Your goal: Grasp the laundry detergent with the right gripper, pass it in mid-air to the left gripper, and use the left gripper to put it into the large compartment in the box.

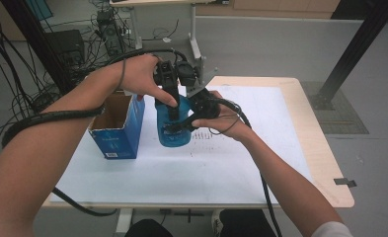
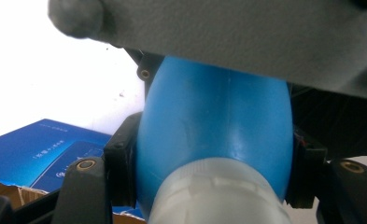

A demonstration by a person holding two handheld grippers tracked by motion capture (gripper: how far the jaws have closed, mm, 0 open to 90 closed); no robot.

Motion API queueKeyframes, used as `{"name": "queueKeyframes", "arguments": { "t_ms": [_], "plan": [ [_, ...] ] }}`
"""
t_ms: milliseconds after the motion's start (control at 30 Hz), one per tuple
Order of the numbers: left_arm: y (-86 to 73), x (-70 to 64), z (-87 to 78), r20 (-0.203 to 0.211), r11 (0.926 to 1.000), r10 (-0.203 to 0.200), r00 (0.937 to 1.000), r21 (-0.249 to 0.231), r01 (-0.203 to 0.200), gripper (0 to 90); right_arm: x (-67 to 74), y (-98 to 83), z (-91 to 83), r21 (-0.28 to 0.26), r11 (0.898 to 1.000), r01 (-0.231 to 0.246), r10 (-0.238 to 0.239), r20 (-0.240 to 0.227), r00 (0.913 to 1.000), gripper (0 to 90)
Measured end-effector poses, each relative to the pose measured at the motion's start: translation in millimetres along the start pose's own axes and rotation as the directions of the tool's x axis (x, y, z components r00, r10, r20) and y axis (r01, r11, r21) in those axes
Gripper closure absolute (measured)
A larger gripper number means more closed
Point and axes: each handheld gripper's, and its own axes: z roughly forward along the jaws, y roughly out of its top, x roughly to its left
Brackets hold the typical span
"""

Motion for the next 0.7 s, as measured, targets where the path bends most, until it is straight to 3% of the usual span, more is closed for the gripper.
{"name": "queueKeyframes", "arguments": {
  "t_ms": [500,567,600,700],
  "plan": [
    [-0.2,-1.6,-1.9,-0.008,1.0,-0.004,1.0,0.002,0.004,36.8,1.1,-0.2,-1.2,0.0,1.0,0.0,0.0,0.01,1.0,36.3],
    [-0.2,-1.4,-1.8,-0.007,1.0,-0.005,1.0,-0.001,0.005,36.8,3.1,-0.9,-1.5,0.014,1.0,-0.017,0.017,0.009,0.9998,33.1],
    [-0.4,-1.1,-2.0,-0.006,1.0,-0.009,0.9999,0.0,0.009,36.8,1.8,-1.6,-1.7,0.022,1.0,-0.003,0.002,0.025,0.9997,31.2],
    [-0.7,-1.2,-0.8,-0.014,0.9999,-0.013,0.9998,0.006,0.013,36.8,1.5,-4.7,-4.5,0.047,0.999,-0.028,0.025,0.061,0.9978,18.6]
  ]
}}
